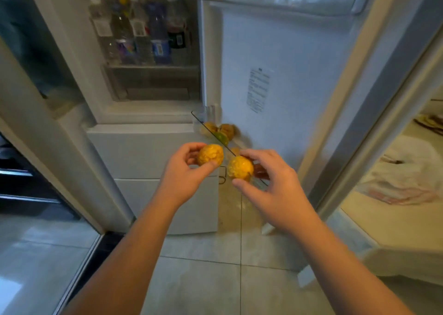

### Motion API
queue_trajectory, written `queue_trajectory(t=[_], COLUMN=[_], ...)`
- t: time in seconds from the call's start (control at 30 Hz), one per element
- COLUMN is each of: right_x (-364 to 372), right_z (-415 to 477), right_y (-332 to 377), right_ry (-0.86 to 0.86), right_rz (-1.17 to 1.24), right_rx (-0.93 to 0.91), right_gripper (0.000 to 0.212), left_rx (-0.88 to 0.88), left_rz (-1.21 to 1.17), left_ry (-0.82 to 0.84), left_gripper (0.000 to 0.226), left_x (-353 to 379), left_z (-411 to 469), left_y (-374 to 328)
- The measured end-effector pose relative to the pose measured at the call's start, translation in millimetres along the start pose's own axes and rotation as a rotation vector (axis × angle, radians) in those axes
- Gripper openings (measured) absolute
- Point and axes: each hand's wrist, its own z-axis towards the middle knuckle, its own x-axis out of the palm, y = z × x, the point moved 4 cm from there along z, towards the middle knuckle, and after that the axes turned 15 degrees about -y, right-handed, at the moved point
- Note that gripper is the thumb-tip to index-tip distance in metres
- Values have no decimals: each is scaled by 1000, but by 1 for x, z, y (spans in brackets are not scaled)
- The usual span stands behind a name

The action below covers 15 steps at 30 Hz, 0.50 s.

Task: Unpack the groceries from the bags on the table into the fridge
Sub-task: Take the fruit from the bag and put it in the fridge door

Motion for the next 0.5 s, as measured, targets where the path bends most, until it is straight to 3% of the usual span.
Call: queue_trajectory(t=[0.27, 0.5], right_x=[-12, -10], right_z=[39, 51], right_y=[8, 7], right_ry=[39, 200], right_rz=[-403, -654], right_rx=[-51, 70], right_gripper=[51, 44], left_rx=[149, 217], left_rz=[145, 407], left_ry=[297, 635], left_gripper=[42, 45], left_x=[46, 93], left_z=[59, 81], left_y=[-32, -36])
